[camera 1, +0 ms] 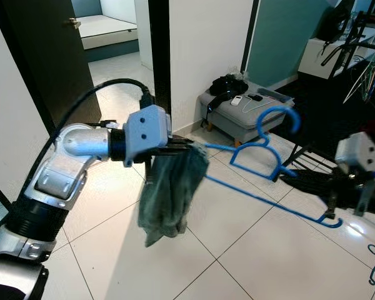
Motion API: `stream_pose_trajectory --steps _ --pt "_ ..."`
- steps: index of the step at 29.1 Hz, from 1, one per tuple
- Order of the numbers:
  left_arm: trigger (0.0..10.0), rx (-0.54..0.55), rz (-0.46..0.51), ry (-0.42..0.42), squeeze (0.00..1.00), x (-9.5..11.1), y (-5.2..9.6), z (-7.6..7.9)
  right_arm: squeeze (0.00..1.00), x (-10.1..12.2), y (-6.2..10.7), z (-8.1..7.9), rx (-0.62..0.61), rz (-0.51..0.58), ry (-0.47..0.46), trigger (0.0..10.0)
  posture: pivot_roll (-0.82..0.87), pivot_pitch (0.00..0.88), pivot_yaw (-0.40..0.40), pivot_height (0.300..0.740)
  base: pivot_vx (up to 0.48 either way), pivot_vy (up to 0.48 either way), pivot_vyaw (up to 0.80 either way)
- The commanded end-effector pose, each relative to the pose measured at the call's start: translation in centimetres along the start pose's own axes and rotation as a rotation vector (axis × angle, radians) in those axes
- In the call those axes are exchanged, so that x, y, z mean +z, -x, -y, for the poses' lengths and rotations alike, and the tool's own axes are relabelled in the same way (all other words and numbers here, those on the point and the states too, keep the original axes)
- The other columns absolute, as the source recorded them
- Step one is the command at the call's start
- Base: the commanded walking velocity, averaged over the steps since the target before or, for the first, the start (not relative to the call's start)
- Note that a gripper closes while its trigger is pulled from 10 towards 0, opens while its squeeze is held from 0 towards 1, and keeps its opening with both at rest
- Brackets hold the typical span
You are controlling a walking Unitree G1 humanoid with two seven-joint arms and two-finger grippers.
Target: Hang hanger
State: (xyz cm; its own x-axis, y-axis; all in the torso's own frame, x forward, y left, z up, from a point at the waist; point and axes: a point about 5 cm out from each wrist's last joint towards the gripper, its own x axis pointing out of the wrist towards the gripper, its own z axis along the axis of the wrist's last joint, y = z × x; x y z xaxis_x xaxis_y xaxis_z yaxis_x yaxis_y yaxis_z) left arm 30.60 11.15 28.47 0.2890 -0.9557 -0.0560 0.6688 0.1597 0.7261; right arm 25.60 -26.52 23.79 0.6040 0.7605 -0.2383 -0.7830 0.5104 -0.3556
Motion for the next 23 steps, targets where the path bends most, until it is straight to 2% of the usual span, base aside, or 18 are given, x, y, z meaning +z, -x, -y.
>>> stream_pose_trajectory --steps 1,5,12,16,17,19,20,23 --pt "10.0 -0.036 0.007 0.01 0.0 0.0 -0.5 0.7 0.0 0.3 -0.9 -0.6 0.039 0.01 0.009 10.0 -0.07 0.0 0.014 0.74 0.0 0.0 0.0" --pt "10.0 -0.023 -0.033 -0.022 0.0 -0.4 -0.2 0.3 0.0 0.0 -1.5 -1.6 0.101 0.005 -0.006 10.0 -0.07 0.0 0.013 0.74 0.0 0.0 0.0" --pt "10.0 -0.014 -0.057 -0.029 0.0 -0.5 0.4 0.0 0.0 -0.4 -1.8 -1.9 0.108 -0.01 -0.008 10.0 -0.07 0.0 0.014 0.74 0.0 0.0 0.0" --pt "10.0 -0.019 -0.096 -0.059 0.0 -0.4 1.0 -0.5 0.0 -1.0 -2.5 -2.5 0.135 -0.037 -0.011 10.0 -0.07 0.0 0.011 0.74 0.0 0.0 0.0" --pt "10.0 -0.018 -0.129 -0.076 0.0 -0.5 1.6 -0.9 0.0 -1.2 -2.4 -2.3 0.124 -0.051 -0.011 10.0 -0.06 0.0 0.009 0.74 0.0 0.0 0.0" --pt "10.0 -0.018 -0.129 -0.076 0.0 -0.5 1.6 -0.9 0.0 -1.2 -2.4 -2.3 0.124 -0.051 -0.011 10.0 -0.06 0.0 0.009 0.74 0.0 0.0 0.0" --pt "10.0 -0.016 -0.15 -0.086 0.0 -0.6 2.0 -1.1 0.0 -1.4 -2.2 -2.1 0.112 -0.063 -0.008 10.0 -0.06 0.0 0.009 0.74 0.0 0.0 0.0" --pt "10.0 -0.016 -0.32 -0.178 0.0 -1.1 4.4 -2.3 0.0 -1.4 -0.8 -1.2 0.07 -0.091 -0.001 10.0 -0.06 0.0 0.008 0.74 0.0 0.0 0.0"
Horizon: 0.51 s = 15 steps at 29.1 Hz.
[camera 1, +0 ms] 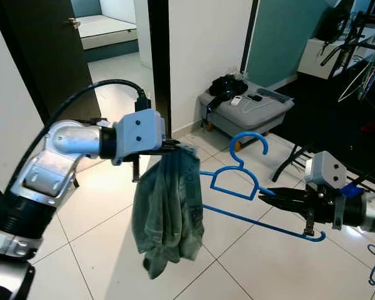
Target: Hang hanger
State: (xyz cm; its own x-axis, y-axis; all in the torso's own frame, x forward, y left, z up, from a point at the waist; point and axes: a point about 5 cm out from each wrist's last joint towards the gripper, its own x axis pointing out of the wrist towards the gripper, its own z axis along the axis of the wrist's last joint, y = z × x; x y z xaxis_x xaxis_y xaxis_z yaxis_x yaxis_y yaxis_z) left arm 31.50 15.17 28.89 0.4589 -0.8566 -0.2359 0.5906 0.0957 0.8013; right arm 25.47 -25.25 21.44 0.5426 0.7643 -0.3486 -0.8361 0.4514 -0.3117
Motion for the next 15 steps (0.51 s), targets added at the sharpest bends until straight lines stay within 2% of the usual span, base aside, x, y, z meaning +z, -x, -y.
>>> stream_pose_trajectory --steps 1,7,9,10,11,14,15 --pt "10.0 0.006 -0.092 -0.073 0.0 -0.3 1.2 -1.0 0.0 0.2 1.0 0.5 -0.025 -0.006 0.018 10.0 -0.06 0.0 0.008 0.74 0.0 0.0 0.0" --pt "10.0 -0.035 -0.15 -0.132 0.0 -0.4 1.3 -1.0 0.0 0.3 1.1 0.6 -0.029 -0.01 0.023 10.0 -0.06 0.0 0.008 0.74 0.0 0.0 0.0" --pt "10.0 -0.065 -0.111 -0.141 0.0 0.2 0.5 -0.4 0.0 0.3 0.8 0.5 -0.024 -0.003 0.024 10.0 -0.06 0.0 0.008 0.74 0.0 0.0 0.0" --pt "10.0 -0.088 -0.054 -0.128 0.0 0.9 -0.3 0.2 0.0 0.3 0.7 0.5 -0.021 0.0 0.024 10.0 -0.06 0.0 0.006 0.74 0.0 0.0 0.0" --pt "10.0 -0.088 -0.054 -0.128 0.0 0.9 -0.3 0.2 0.0 0.3 0.7 0.5 -0.021 0.0 0.024 10.0 -0.06 0.0 0.006 0.74 0.0 0.0 0.0" --pt "10.0 -0.127 0.091 -0.088 0.0 2.9 -1.9 1.3 0.0 0.3 0.4 0.5 -0.021 0.005 0.025 10.0 -0.06 0.0 0.006 0.74 0.0 0.0 0.0" --pt "10.0 -0.127 0.091 -0.088 0.0 2.9 -1.9 1.3 0.0 0.3 0.4 0.5 -0.021 0.005 0.025 10.0 -0.06 0.0 0.006 0.74 0.0 0.0 0.0"
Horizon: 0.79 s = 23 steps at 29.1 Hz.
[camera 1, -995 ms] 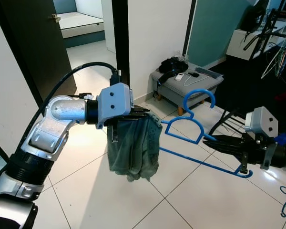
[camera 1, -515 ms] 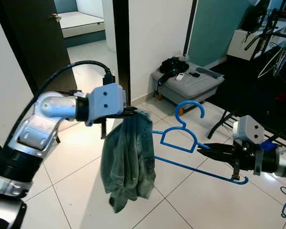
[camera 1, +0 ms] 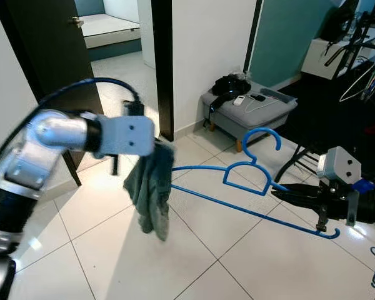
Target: Hang hanger
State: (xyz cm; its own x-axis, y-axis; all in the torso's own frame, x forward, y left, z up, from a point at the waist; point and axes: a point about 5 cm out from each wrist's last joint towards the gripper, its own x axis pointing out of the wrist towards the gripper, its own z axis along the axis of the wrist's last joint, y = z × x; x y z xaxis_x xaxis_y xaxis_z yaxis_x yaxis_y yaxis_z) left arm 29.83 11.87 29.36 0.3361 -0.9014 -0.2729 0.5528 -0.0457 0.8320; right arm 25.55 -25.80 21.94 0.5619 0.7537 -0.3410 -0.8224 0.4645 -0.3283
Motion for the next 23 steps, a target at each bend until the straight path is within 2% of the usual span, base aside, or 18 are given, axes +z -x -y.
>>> stream_pose_trajectory --steps 1,3,7,14,23 --pt "10.0 -0.032 0.031 0.025 0.0 0.4 -0.4 0.5 0.0 0.1 -0.2 0.1 -0.002 0.007 0.017 10.0 -0.06 0.0 0.006 0.74 0.0 0.0 0.0" --pt "10.0 -0.048 0.096 0.036 0.0 1.4 -1.4 0.8 0.0 0.3 -0.2 0.3 -0.022 0.016 0.023 10.0 -0.06 0.0 0.009 0.74 0.0 0.0 0.0" --pt "10.0 -0.062 0.12 0.037 0.0 1.8 -1.9 1.0 0.0 0.4 -0.2 0.6 -0.042 0.019 0.031 10.0 -0.06 0.0 0.009 0.74 0.0 0.0 0.0" --pt "10.0 -0.058 0.107 0.031 0.0 1.7 -2.2 1.1 0.0 0.7 -0.4 0.7 -0.053 0.031 0.04 10.0 -0.06 0.0 0.015 0.74 0.0 0.0 0.0" --pt "10.0 -0.005 0.104 0.009 0.0 1.8 -3.0 1.0 0.0 0.9 -1.5 0.0 -0.005 0.065 0.029 10.0 -0.06 0.0 0.012 0.74 0.0 0.0 0.0"
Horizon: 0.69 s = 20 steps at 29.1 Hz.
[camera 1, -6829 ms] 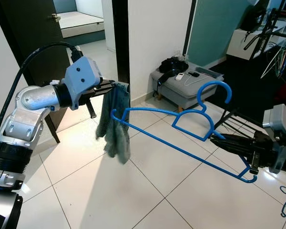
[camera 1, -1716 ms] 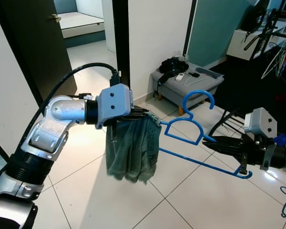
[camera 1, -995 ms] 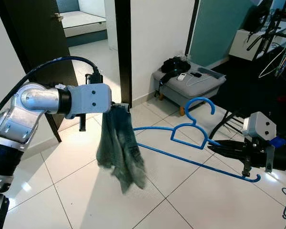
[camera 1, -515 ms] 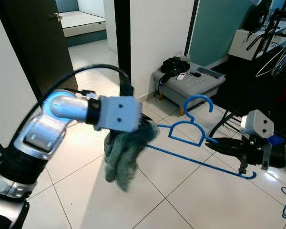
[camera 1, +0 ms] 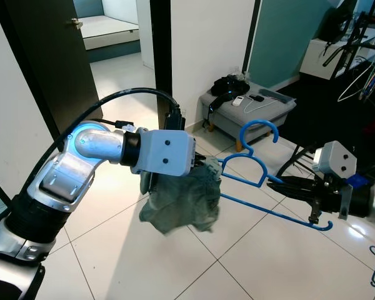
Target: Hang hanger
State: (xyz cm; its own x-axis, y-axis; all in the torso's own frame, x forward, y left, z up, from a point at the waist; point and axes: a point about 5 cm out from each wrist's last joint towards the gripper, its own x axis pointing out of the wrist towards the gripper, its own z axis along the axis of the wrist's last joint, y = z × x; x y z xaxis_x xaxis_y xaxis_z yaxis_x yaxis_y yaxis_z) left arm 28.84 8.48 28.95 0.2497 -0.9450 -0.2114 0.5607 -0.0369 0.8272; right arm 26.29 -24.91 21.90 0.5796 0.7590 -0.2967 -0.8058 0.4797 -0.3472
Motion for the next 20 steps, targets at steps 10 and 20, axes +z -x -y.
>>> stream_pose_trajectory --steps 10,20 --pt "10.0 -0.049 0.059 0.003 0.0 0.9 -2.6 1.7 0.0 0.8 -1.6 -0.3 0.022 0.056 0.02 10.0 -0.06 0.0 0.009 0.74 0.0 0.0 0.0" --pt "10.0 0.135 -0.155 -0.044 0.0 -2.0 1.9 -2.2 0.0 0.6 -1.3 0.2 -0.027 0.063 0.018 10.0 -0.07 0.0 0.011 0.74 0.0 0.0 0.0"
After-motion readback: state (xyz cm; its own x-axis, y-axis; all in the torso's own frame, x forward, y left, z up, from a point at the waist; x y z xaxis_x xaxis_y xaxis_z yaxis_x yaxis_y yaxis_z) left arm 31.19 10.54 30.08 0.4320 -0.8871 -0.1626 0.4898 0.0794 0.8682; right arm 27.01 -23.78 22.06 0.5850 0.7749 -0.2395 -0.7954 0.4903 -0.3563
